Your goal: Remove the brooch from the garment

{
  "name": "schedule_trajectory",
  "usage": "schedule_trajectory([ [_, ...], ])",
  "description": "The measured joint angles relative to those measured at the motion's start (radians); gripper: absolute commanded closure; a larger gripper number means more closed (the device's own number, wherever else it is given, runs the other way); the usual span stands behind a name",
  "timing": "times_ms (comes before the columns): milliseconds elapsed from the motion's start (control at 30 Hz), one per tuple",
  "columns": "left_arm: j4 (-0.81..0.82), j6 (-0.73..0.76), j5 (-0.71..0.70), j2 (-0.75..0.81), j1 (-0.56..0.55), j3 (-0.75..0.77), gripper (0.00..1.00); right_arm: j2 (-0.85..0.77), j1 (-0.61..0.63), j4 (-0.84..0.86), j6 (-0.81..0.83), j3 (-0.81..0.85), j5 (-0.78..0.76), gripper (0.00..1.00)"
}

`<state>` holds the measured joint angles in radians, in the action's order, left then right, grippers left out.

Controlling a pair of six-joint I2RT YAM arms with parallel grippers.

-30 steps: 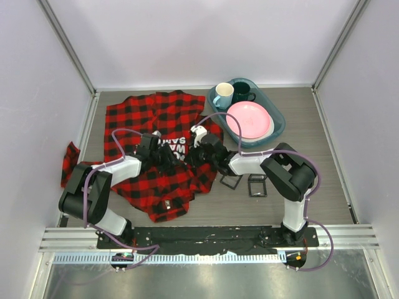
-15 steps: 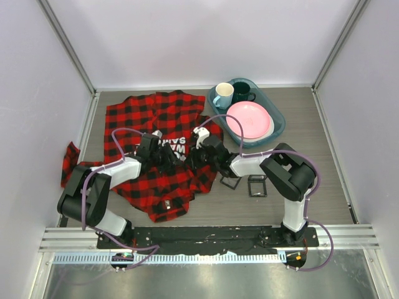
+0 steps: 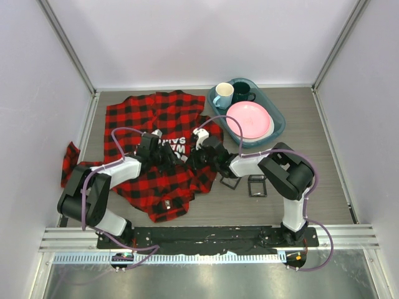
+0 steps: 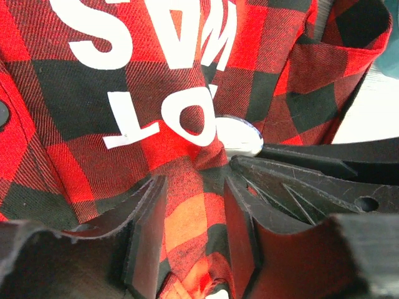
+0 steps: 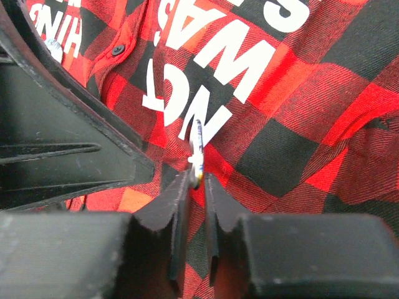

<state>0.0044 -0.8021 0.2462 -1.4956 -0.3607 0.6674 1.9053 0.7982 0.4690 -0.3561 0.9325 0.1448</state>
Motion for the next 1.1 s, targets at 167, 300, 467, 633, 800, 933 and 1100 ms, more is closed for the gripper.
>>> schedule_trajectory([
  [167,0.001,0.0,0.0,-0.039,0.0,0.026,0.58,0.002,0.0,0.003,-0.001,0.0,0.011,0.99],
  [300,0.005,-0.001,0.0,-0.064,0.0,0.051,0.59,0.002,0.0,0.003,0.001,0.003,0.013,0.99],
  [467,0.006,-0.001,-0.008,-0.084,-0.002,0.07,0.59,0.002,0.0,0.003,0.003,0.007,0.015,0.99],
  [633,0.006,-0.001,-0.012,-0.099,-0.005,0.072,0.6,0.002,0.0,0.001,0.005,0.007,0.014,0.99],
  [800,0.006,-0.003,-0.015,-0.105,-0.006,0.074,0.57,0.007,0.0,0.001,0.006,0.009,0.015,0.99],
  [933,0.006,-0.007,-0.015,-0.112,-0.006,0.08,0.55,0.019,0.0,-0.01,0.011,0.023,0.02,0.99],
  [1100,0.008,-0.021,-0.019,-0.113,-0.006,0.081,0.54,0.022,0.002,-0.024,0.018,0.036,0.018,0.99],
])
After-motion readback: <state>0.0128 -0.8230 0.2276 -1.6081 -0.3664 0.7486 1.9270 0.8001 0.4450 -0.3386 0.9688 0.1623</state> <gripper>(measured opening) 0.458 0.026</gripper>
